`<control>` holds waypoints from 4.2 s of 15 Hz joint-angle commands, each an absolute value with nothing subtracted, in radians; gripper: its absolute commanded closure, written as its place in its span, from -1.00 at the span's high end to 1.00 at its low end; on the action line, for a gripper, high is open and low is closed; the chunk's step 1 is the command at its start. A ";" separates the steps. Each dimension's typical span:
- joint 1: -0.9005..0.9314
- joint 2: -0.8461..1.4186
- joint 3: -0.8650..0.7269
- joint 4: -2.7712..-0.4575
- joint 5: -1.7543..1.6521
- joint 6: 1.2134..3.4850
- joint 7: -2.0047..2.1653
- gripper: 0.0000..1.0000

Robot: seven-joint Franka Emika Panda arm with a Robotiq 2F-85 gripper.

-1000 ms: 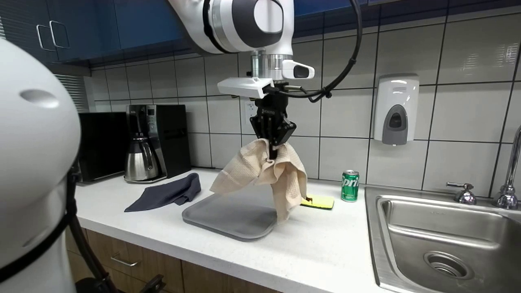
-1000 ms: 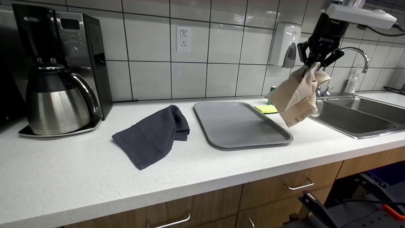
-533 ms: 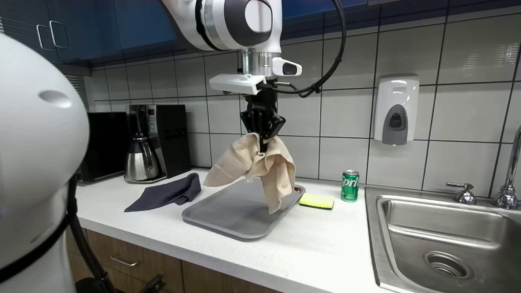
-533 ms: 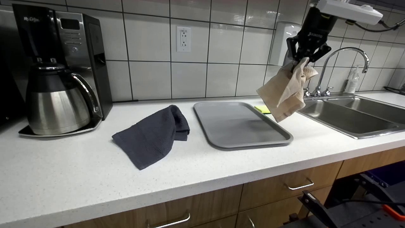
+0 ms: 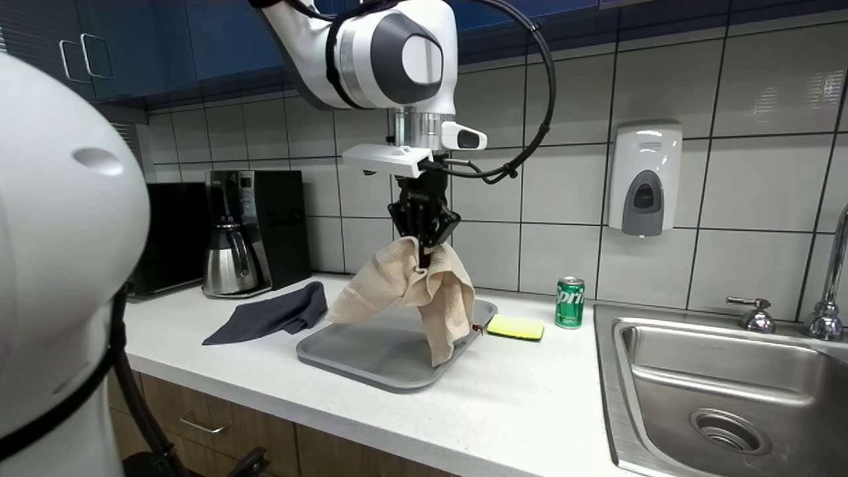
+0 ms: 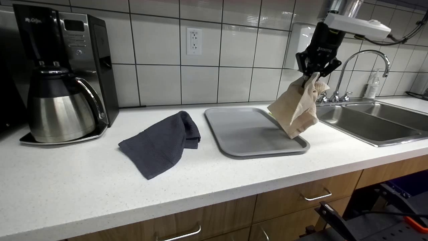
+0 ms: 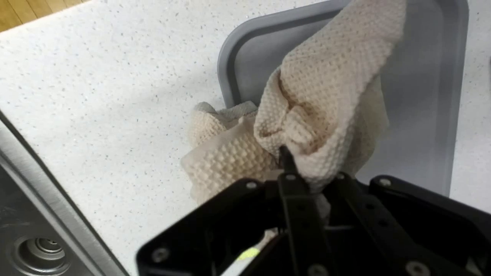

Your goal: Put the towels on the grey tray

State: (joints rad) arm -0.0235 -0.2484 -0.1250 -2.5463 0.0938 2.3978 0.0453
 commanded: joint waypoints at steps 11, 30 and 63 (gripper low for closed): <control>-0.018 0.012 -0.054 -2.396 0.107 2.476 0.034 -0.95; -0.015 0.108 -0.040 -2.434 0.058 2.563 0.049 -0.02; 0.123 -0.019 0.055 -2.383 0.164 2.408 -0.132 1.00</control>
